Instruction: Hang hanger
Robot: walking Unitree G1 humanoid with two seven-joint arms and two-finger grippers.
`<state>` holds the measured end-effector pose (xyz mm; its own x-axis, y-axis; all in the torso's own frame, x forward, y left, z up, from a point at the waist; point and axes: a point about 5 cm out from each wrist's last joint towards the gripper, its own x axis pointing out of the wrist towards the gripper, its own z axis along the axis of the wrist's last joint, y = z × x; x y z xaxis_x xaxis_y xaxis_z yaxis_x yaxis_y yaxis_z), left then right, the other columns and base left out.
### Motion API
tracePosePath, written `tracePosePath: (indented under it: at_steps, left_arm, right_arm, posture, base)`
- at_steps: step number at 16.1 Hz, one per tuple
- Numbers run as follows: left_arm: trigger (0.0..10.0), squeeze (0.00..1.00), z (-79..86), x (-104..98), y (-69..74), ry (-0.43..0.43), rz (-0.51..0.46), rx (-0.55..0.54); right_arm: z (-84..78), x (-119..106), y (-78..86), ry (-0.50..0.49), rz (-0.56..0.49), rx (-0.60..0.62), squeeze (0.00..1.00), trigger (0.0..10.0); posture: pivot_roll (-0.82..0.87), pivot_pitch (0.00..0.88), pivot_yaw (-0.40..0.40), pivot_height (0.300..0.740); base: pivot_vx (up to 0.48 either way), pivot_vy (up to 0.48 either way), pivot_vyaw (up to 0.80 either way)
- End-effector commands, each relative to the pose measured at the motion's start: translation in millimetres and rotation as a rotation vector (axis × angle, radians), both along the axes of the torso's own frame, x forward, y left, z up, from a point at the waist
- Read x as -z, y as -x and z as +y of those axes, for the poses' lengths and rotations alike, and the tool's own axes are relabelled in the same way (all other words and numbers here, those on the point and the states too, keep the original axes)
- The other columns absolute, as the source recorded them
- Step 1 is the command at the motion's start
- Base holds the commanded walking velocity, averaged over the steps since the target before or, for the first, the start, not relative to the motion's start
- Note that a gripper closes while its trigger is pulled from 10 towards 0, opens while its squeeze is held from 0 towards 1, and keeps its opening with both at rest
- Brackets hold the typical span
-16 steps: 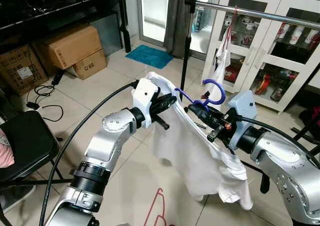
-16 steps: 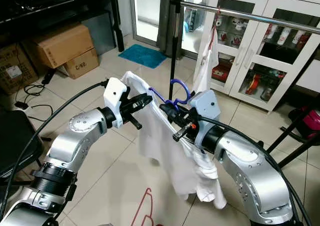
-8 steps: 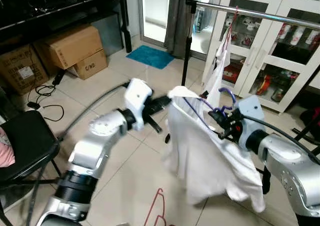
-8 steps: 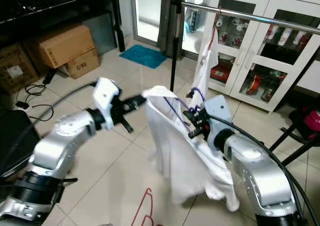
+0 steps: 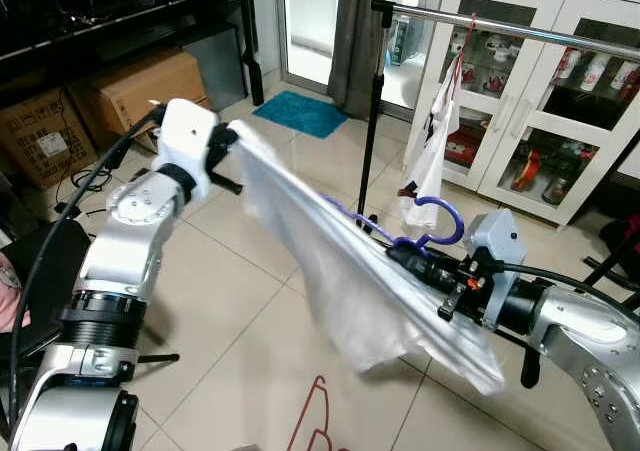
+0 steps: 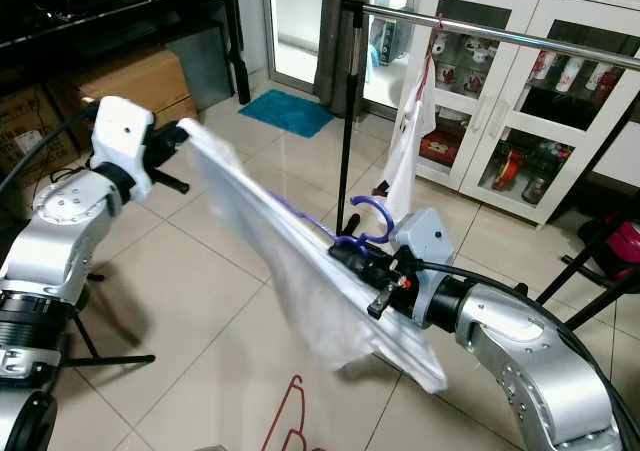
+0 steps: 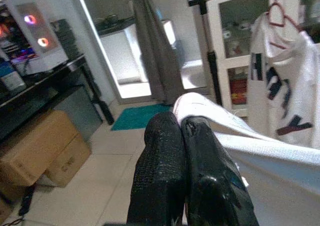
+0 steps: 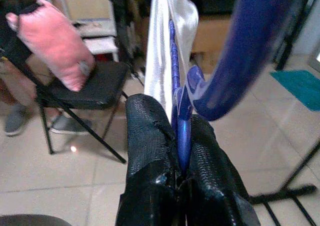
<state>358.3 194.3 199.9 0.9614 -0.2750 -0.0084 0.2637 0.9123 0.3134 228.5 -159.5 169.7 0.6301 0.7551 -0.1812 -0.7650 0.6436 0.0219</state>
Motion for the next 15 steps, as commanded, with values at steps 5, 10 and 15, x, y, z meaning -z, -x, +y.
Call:
tracePosePath:
  at_steps: [5,10,15]
  left_arm:
    - [0.0,0.00,1.6,17,-5.6,0.003,0.056,-0.047]
    - [0.0,0.00,-86.1,44,41.8,0.102,0.234,0.590]
    - [0.0,0.00,-108.1,28,95.0,0.278,0.333,0.976]
  right_arm:
    - [-0.3,-10,-0.4,-0.232,0.011,0.096,0.00,0.0]
    - [-5.6,-8,-40.6,-0.348,-0.026,0.562,0.00,0.0]
    - [-30.7,0,-61.8,-0.306,-0.093,0.870,0.00,0.0]
  posture:
    - [-0.11,0.000,0.044,0.740]
    - [-0.11,0.000,0.047,0.740]
    - [-0.09,0.000,0.035,0.740]
  base:
    - [0.000,0.000,0.00]
    - [0.000,0.000,0.00]
    - [0.000,0.000,0.00]
